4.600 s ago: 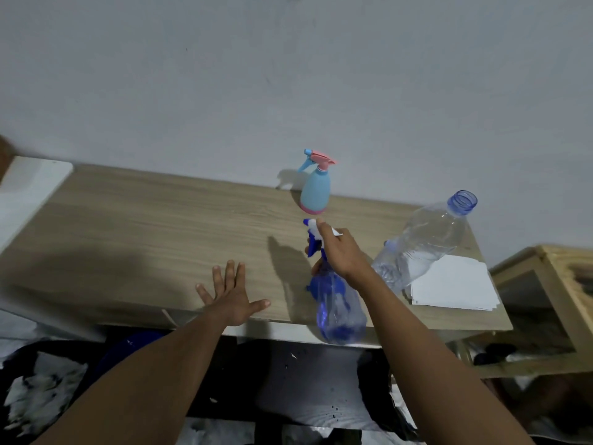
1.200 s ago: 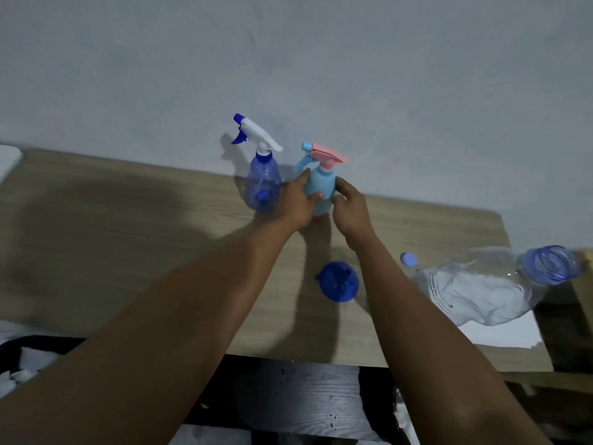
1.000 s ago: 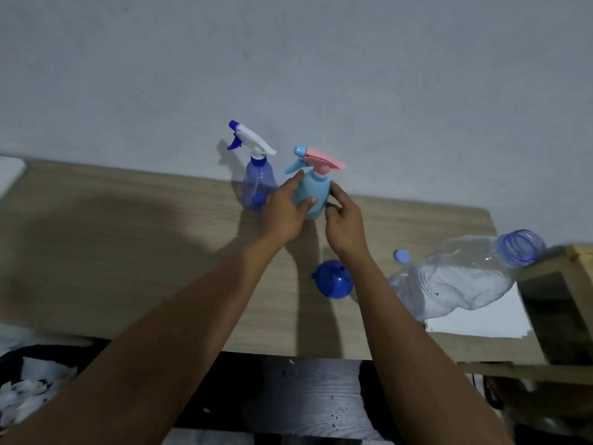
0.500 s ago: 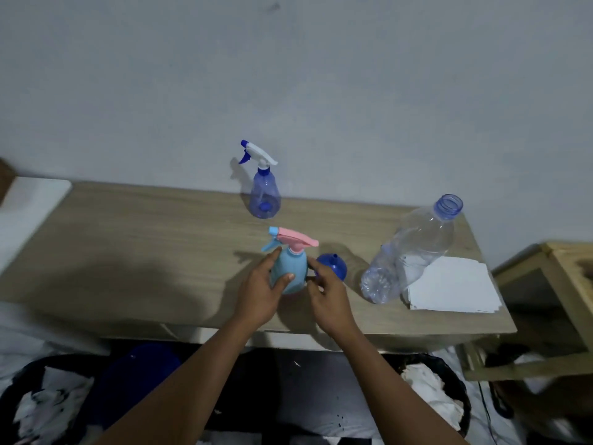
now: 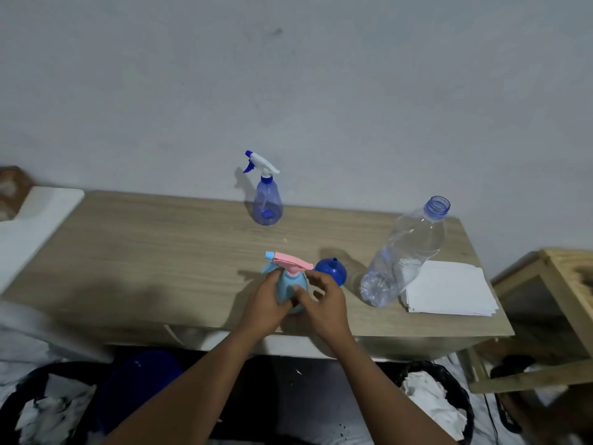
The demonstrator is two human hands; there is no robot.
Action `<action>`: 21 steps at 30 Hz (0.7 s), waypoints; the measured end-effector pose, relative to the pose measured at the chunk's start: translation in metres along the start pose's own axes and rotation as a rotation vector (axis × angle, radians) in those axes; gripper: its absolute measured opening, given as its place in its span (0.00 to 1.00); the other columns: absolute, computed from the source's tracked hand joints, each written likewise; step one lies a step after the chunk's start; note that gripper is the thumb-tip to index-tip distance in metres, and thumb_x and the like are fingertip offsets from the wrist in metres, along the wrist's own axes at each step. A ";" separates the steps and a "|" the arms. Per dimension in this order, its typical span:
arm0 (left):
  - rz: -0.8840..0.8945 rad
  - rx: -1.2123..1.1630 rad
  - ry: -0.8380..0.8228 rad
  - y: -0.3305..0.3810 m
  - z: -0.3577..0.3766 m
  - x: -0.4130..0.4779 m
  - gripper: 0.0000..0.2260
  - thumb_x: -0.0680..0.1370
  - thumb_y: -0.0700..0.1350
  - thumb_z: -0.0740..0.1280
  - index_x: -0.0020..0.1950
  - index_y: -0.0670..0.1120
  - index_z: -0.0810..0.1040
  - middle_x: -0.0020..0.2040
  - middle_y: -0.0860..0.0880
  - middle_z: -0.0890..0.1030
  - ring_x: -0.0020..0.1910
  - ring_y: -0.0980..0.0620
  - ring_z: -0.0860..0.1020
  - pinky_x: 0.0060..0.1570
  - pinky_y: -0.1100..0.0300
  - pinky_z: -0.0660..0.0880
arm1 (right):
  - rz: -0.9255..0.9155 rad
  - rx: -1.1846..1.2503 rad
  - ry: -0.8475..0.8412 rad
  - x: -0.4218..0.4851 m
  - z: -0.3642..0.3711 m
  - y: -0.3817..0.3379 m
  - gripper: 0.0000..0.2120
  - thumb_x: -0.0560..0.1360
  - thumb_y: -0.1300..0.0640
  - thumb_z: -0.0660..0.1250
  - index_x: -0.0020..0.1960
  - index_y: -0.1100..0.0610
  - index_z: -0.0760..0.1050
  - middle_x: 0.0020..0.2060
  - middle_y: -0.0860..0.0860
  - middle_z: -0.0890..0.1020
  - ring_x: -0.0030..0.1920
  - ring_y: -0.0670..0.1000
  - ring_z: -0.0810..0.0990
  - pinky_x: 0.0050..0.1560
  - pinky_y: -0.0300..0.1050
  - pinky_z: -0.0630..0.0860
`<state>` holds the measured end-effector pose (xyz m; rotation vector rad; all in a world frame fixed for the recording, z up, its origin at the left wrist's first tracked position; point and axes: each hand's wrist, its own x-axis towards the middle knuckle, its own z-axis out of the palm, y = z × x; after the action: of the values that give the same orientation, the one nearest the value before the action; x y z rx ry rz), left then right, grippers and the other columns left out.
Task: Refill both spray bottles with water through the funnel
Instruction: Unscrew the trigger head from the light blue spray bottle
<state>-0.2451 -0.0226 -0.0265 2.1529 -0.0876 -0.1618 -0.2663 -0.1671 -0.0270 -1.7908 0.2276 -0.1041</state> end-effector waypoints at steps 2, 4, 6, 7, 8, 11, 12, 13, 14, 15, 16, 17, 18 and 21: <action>-0.019 0.016 0.008 0.000 0.000 0.004 0.23 0.71 0.41 0.72 0.64 0.56 0.75 0.55 0.58 0.80 0.52 0.58 0.78 0.42 0.80 0.68 | -0.020 0.017 0.040 0.008 0.009 -0.008 0.17 0.70 0.56 0.78 0.56 0.56 0.79 0.50 0.46 0.83 0.51 0.40 0.81 0.49 0.31 0.76; -0.023 0.024 0.018 -0.002 0.001 0.006 0.23 0.71 0.40 0.72 0.64 0.56 0.75 0.54 0.58 0.81 0.51 0.57 0.79 0.42 0.77 0.68 | -0.015 0.025 0.081 0.014 0.017 -0.013 0.18 0.67 0.55 0.80 0.53 0.56 0.79 0.46 0.47 0.84 0.48 0.43 0.82 0.45 0.33 0.77; -0.031 0.028 0.008 -0.007 0.002 0.007 0.21 0.71 0.40 0.73 0.61 0.55 0.77 0.53 0.58 0.81 0.51 0.57 0.79 0.43 0.76 0.69 | -0.020 0.012 0.118 0.018 0.024 -0.015 0.17 0.66 0.55 0.81 0.49 0.54 0.77 0.43 0.47 0.83 0.45 0.44 0.81 0.43 0.35 0.77; -0.034 0.037 0.007 -0.008 0.003 0.008 0.19 0.71 0.40 0.73 0.60 0.54 0.77 0.52 0.57 0.81 0.51 0.56 0.79 0.42 0.75 0.68 | -0.023 -0.001 0.132 0.019 0.026 -0.015 0.16 0.66 0.55 0.81 0.48 0.53 0.77 0.43 0.47 0.82 0.45 0.44 0.81 0.43 0.36 0.77; -0.035 0.043 0.012 -0.006 0.002 0.008 0.18 0.71 0.40 0.73 0.59 0.52 0.78 0.51 0.57 0.80 0.50 0.56 0.79 0.42 0.75 0.68 | -0.027 -0.017 0.141 0.020 0.028 -0.015 0.16 0.67 0.56 0.80 0.48 0.52 0.76 0.43 0.47 0.82 0.45 0.44 0.80 0.43 0.35 0.76; -0.024 0.045 0.006 -0.006 0.002 0.010 0.18 0.72 0.40 0.73 0.60 0.50 0.78 0.49 0.56 0.78 0.48 0.55 0.77 0.41 0.74 0.67 | -0.068 -0.040 0.140 0.020 0.029 -0.011 0.16 0.69 0.55 0.78 0.53 0.53 0.77 0.47 0.45 0.82 0.47 0.42 0.80 0.46 0.34 0.76; -0.016 0.051 0.009 -0.004 0.001 0.009 0.18 0.73 0.39 0.73 0.61 0.49 0.78 0.48 0.56 0.78 0.48 0.54 0.77 0.39 0.74 0.67 | -0.092 -0.045 0.139 0.020 0.030 -0.010 0.16 0.70 0.55 0.77 0.54 0.53 0.77 0.47 0.45 0.82 0.48 0.42 0.80 0.46 0.35 0.77; -0.018 0.048 0.006 -0.004 0.001 0.009 0.18 0.73 0.39 0.73 0.61 0.49 0.78 0.48 0.56 0.77 0.48 0.53 0.78 0.39 0.75 0.67 | -0.109 -0.037 0.137 0.021 0.030 -0.008 0.15 0.70 0.56 0.77 0.54 0.54 0.77 0.48 0.46 0.82 0.48 0.42 0.80 0.48 0.35 0.77; -0.017 0.036 0.005 -0.004 0.001 0.010 0.18 0.73 0.39 0.73 0.61 0.49 0.78 0.49 0.56 0.78 0.49 0.53 0.78 0.40 0.76 0.67 | -0.124 -0.025 0.131 0.022 0.029 -0.006 0.15 0.70 0.57 0.77 0.54 0.54 0.77 0.48 0.46 0.82 0.49 0.43 0.81 0.49 0.36 0.77; -0.018 0.032 0.002 -0.006 0.002 0.011 0.18 0.72 0.39 0.73 0.61 0.49 0.78 0.49 0.56 0.78 0.50 0.54 0.78 0.42 0.75 0.67 | -0.138 -0.011 0.122 0.022 0.029 -0.005 0.14 0.71 0.57 0.77 0.54 0.55 0.78 0.48 0.47 0.82 0.49 0.44 0.81 0.49 0.36 0.77; -0.014 0.032 0.004 -0.005 0.001 0.011 0.18 0.72 0.40 0.73 0.61 0.50 0.78 0.50 0.56 0.79 0.50 0.55 0.78 0.43 0.74 0.67 | -0.152 -0.007 0.109 0.023 0.029 -0.005 0.13 0.71 0.58 0.77 0.54 0.55 0.78 0.47 0.48 0.82 0.49 0.44 0.81 0.49 0.36 0.78; -0.020 0.030 0.003 -0.006 0.001 0.011 0.18 0.72 0.40 0.74 0.60 0.50 0.78 0.50 0.57 0.79 0.49 0.56 0.78 0.43 0.75 0.67 | -0.163 -0.009 0.093 0.024 0.028 -0.005 0.13 0.71 0.58 0.76 0.53 0.55 0.78 0.47 0.48 0.82 0.49 0.45 0.81 0.49 0.37 0.78; -0.018 0.028 0.002 -0.007 0.001 0.011 0.17 0.72 0.41 0.74 0.59 0.51 0.78 0.50 0.58 0.80 0.49 0.57 0.78 0.43 0.76 0.68 | -0.173 -0.017 0.075 0.026 0.026 -0.006 0.12 0.72 0.58 0.76 0.52 0.55 0.79 0.46 0.48 0.81 0.48 0.44 0.81 0.47 0.37 0.77; -0.010 0.016 -0.018 -0.011 0.001 0.014 0.19 0.70 0.46 0.75 0.60 0.53 0.78 0.52 0.56 0.82 0.51 0.55 0.80 0.48 0.66 0.75 | -0.155 -0.007 -0.036 0.031 0.016 -0.006 0.10 0.72 0.58 0.76 0.52 0.56 0.80 0.44 0.45 0.80 0.46 0.41 0.80 0.45 0.34 0.75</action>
<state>-0.2314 -0.0189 -0.0370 2.1683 -0.0893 -0.1871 -0.2324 -0.1573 -0.0263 -1.8142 0.0629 -0.1813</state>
